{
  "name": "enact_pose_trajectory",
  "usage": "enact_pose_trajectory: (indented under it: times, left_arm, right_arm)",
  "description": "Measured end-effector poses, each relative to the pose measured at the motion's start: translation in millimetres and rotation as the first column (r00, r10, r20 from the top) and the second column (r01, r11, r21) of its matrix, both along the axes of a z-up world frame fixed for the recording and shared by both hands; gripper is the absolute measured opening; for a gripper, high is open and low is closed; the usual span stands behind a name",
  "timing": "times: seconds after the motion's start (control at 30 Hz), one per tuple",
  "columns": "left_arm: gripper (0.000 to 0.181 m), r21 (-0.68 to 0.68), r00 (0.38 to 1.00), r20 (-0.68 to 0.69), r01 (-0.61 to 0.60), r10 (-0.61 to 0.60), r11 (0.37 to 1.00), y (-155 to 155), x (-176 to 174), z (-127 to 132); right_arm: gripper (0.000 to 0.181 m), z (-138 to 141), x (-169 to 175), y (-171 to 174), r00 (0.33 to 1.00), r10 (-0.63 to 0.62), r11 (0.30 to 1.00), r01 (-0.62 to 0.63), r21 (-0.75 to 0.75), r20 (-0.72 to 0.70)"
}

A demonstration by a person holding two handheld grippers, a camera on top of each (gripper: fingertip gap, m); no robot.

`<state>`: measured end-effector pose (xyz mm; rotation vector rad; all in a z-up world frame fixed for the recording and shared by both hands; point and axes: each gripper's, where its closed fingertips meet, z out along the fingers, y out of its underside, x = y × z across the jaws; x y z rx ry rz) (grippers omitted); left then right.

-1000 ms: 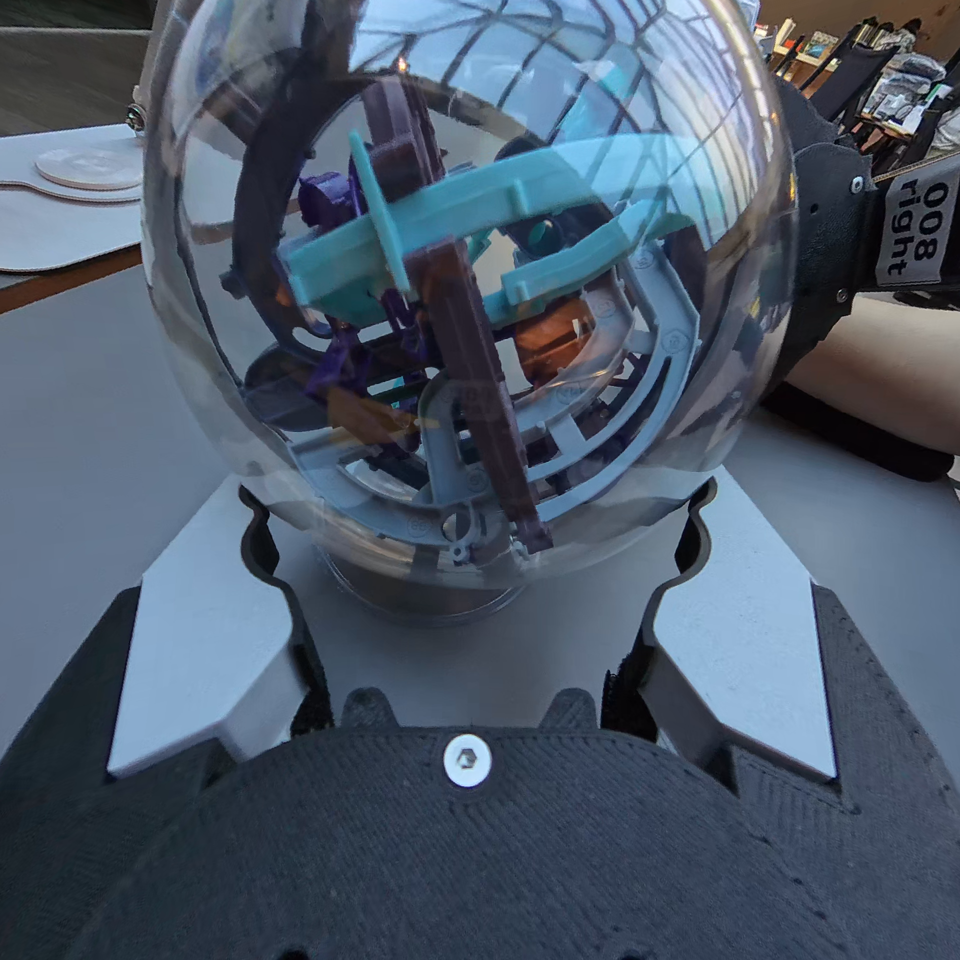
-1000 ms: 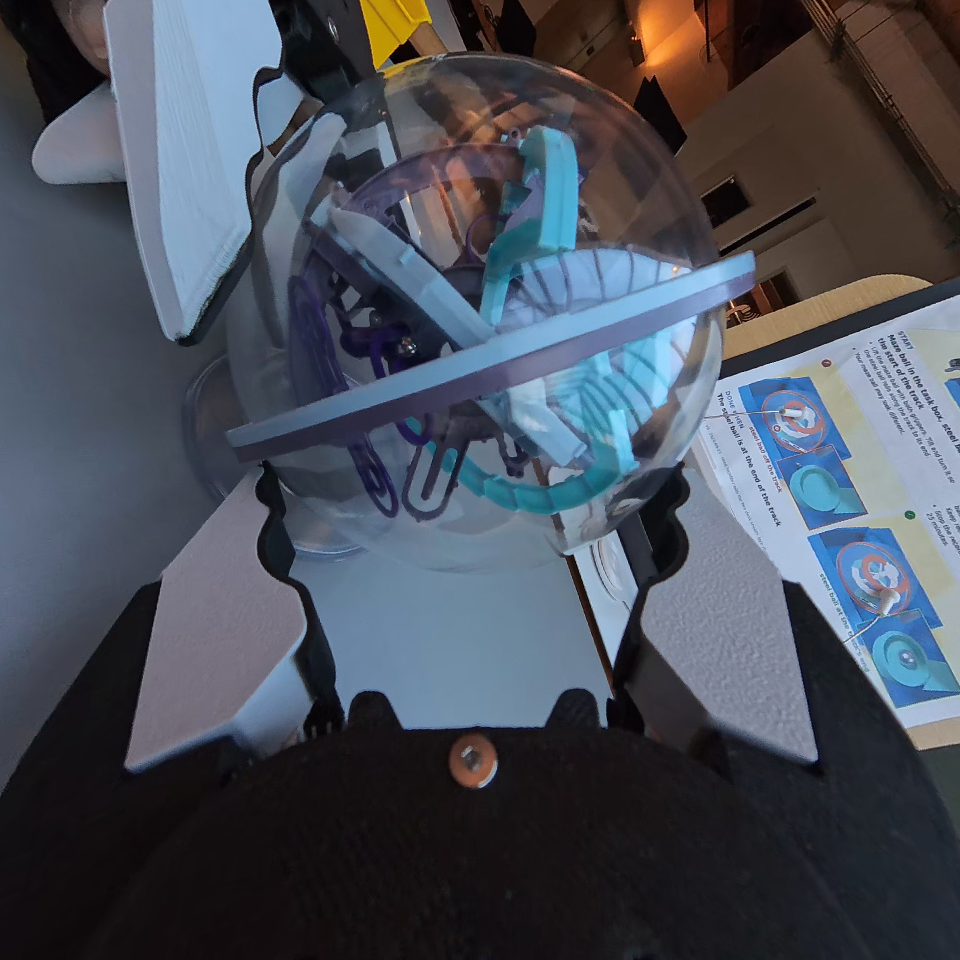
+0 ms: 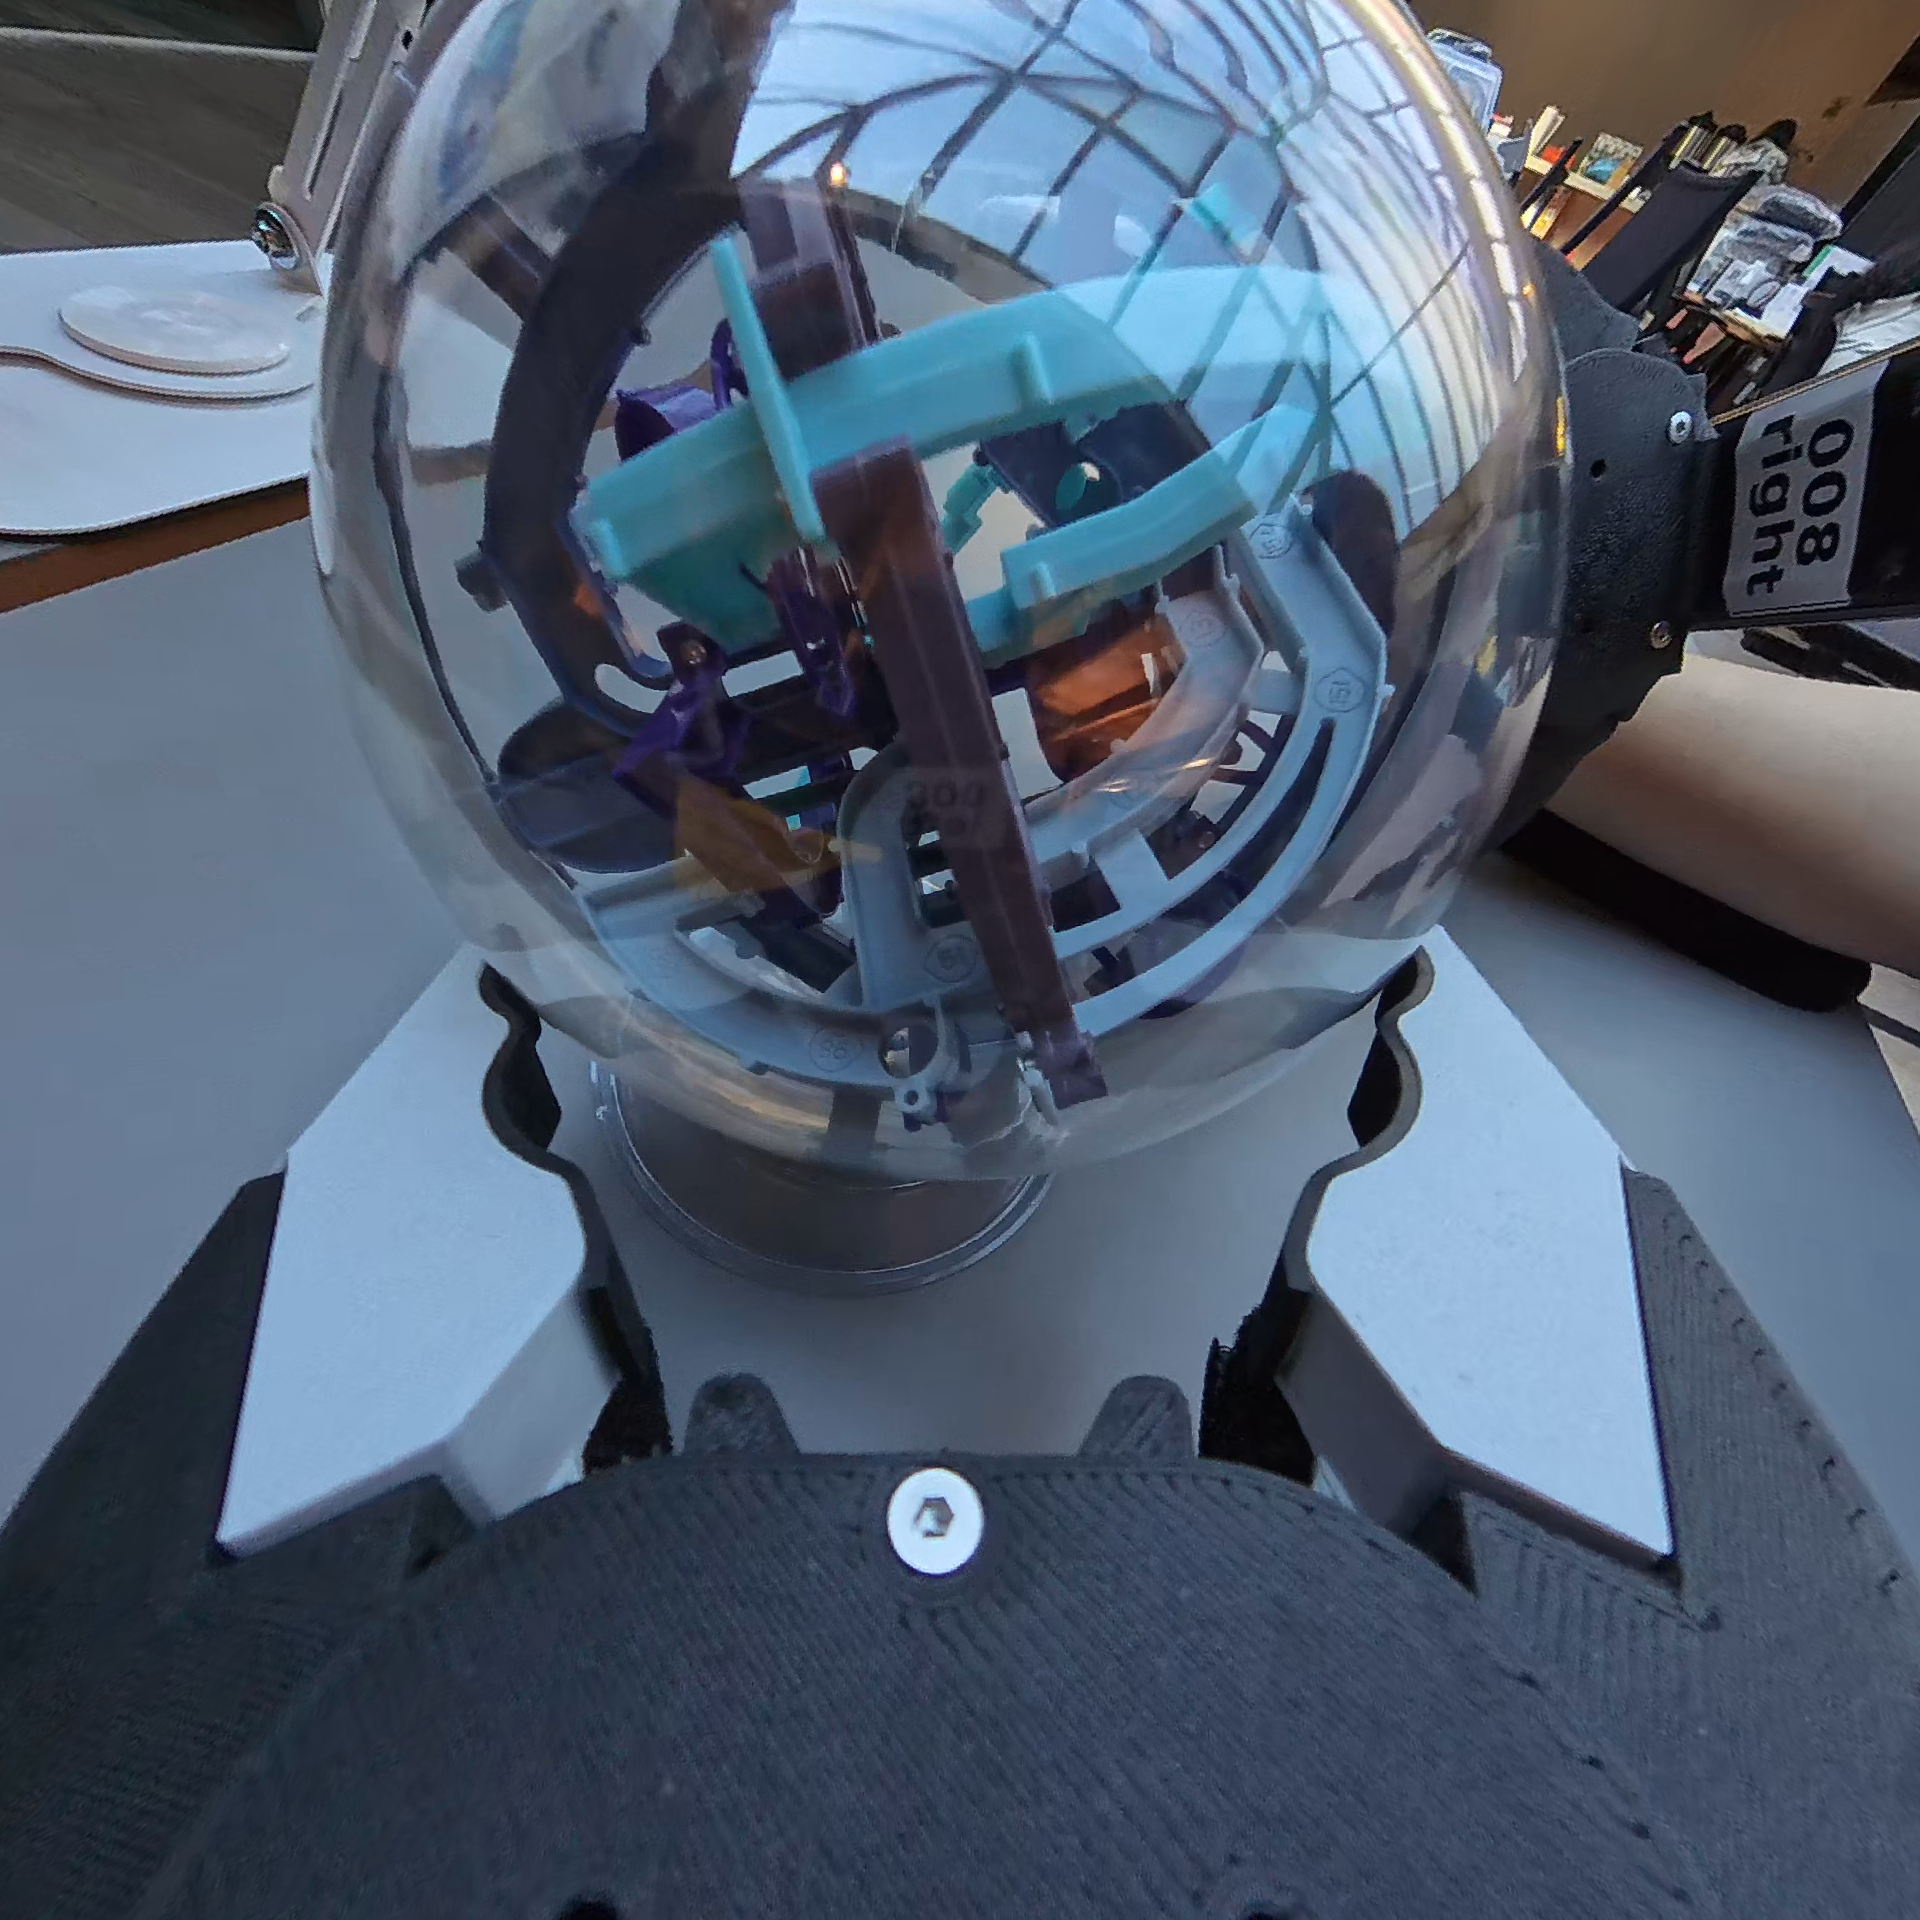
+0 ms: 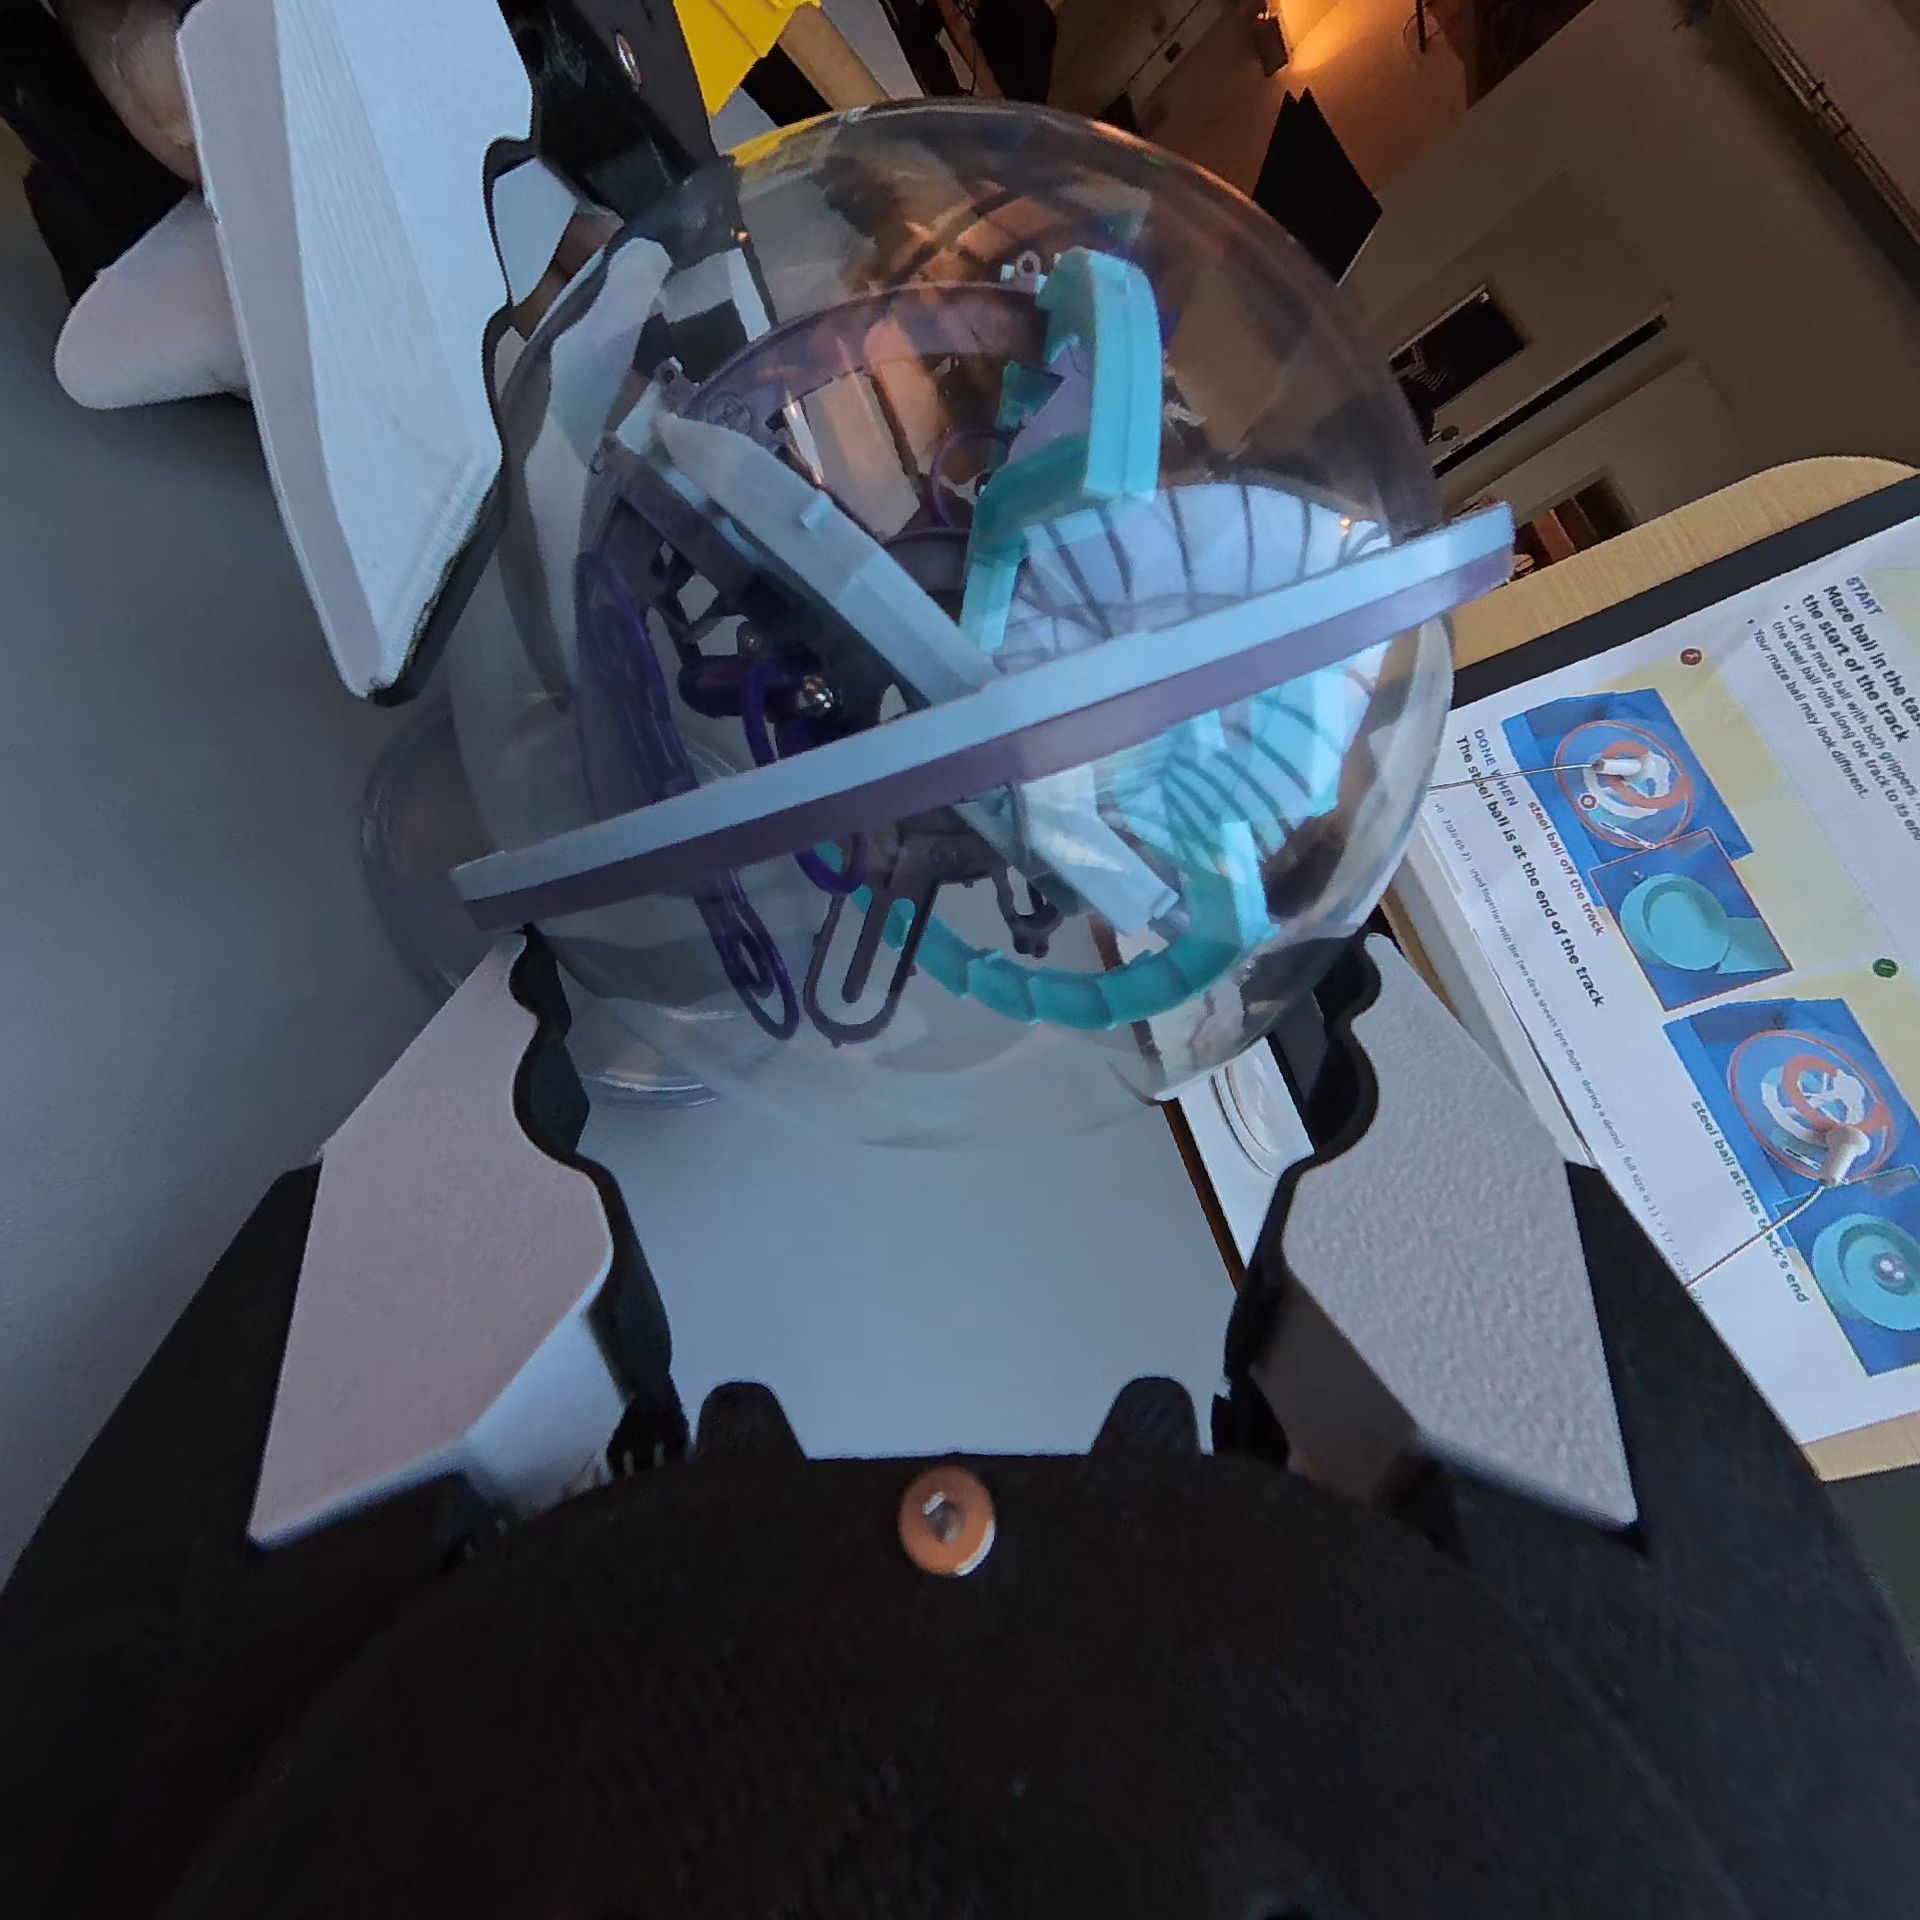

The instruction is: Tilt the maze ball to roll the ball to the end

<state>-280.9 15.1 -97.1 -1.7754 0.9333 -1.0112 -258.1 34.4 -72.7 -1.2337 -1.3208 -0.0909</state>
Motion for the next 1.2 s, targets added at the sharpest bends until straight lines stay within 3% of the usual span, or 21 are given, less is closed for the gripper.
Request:
enact_pose_trajectory:
  times: [0.63, 1.2]
  left_arm:
    - [0.155, 0.007, 1.000, 0.020, -0.022, 0.021, 1.000, -20.1, -6.7, 59.0]
    - [0.155, 0.031, 0.999, 0.000, -0.035, 0.035, 0.999, -58.6, -15.0, 144.9]
  right_arm:
    - [0.143, 55.5, -7.8, -21.7, 0.997, 0.030, 1.000, -0.030, -0.004, -0.073]
    - [0.143, 137.2, -16.2, -61.6, 0.987, 0.024, 1.000, -0.025, -0.006, -0.160]
